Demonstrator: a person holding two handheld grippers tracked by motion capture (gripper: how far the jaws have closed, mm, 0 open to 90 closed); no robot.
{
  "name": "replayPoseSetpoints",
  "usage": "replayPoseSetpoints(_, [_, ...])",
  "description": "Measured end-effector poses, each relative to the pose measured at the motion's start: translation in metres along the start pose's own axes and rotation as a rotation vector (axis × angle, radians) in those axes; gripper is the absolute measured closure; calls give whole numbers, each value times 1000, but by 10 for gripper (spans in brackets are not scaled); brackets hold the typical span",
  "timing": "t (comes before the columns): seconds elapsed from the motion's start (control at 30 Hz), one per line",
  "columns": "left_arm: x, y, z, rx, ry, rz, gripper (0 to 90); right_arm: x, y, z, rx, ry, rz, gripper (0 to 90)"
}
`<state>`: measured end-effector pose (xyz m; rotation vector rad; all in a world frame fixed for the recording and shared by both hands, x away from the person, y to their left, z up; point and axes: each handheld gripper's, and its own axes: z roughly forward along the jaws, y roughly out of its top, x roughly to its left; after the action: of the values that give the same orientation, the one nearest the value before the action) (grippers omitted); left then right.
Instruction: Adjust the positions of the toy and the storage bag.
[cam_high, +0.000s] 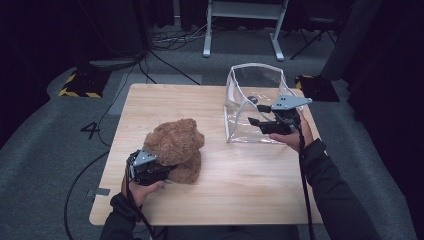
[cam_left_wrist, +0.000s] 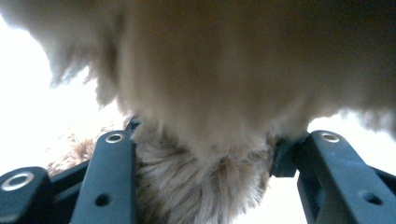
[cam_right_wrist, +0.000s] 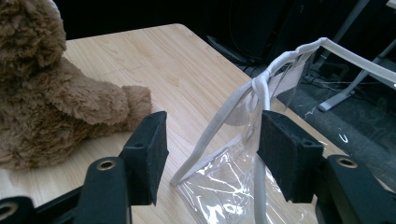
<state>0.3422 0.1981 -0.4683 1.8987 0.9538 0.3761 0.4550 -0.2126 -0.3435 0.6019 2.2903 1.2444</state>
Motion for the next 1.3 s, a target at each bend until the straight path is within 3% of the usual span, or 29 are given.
replayPoseSetpoints(0.23, [0, 0, 0, -2, -2, -1, 492, -5, -1, -3, -17, -57, 9, 405])
replayPoseSetpoints(0.27, [0, 0, 0, -3, -2, -1, 492, -9, -3, -7, -43, -57, 31, 426])
replayPoseSetpoints(0.33, [0, 0, 1, -3, -3, -2, 493, -11, -3, -7, -42, -51, 35, 431])
replayPoseSetpoints(0.37, [0, 0, 1, -3, -5, -1, 493, -12, -4, -2, -4, -40, 36, 438])
replayPoseSetpoints(0.43, [0, 0, 1, -2, -5, 2, 494, -12, -5, 1, 14, -39, 33, 453])
replayPoseSetpoints(0.47, [0, 0, 1, -3, -6, 0, 494, -12, -6, 5, 31, -25, 39, 476])
replayPoseSetpoints(0.5, [0, 0, 1, -4, -6, -1, 494, -11, -6, 13, 68, 4, 32, 555])
replayPoseSetpoints(0.57, [0, 0, 1, -4, -5, -1, 494, -9, -6, 16, 87, 2, 22, 587])
replayPoseSetpoints(0.6, [0, 0, 1, -4, -6, -1, 494, -9, -5, 20, 109, -23, 6, 697])
replayPoseSetpoints(0.67, [0, -1, 1, -7, -6, -2, 494, -11, -5, 23, 117, -37, 12, 783])
replayPoseSetpoints(0.7, [0, -1, 1, -7, -6, -2, 493, -11, -5, 23, 117, -37, 12, 783])
replayPoseSetpoints(0.73, [0, -1, 1, -8, -6, -1, 493, -14, -5, 26, 123, -46, 16, 855])
replayPoseSetpoints(0.9, [0, -1, 0, -5, -7, 8, 494, -14, -5, 27, 95, -18, -15, 875])
replayPoseSetpoints(1.0, [0, -1, 0, -7, -9, 0, 494, -8, -5, 26, 72, 20, -37, 877])
replayPoseSetpoints(1.1, [0, -1, 0, -7, -7, 2, 494, -3, -5, 24, 63, 28, -53, 877])
replayPoseSetpoints(1.17, [0, -1, 0, -5, -5, 4, 493, 14, -4, 19, 59, 48, -82, 877])
replayPoseSetpoints(1.23, [0, -1, 0, -7, -3, 2, 493, 21, -3, 17, 62, 49, -92, 877])
replayPoseSetpoints(1.27, [-1, -1, 1, -6, -1, 2, 493, 35, -2, 13, 72, 55, -109, 876])
replayPoseSetpoints(1.3, [-1, -1, 1, -5, 0, 2, 493, 35, -2, 13, 72, 55, -109, 876])
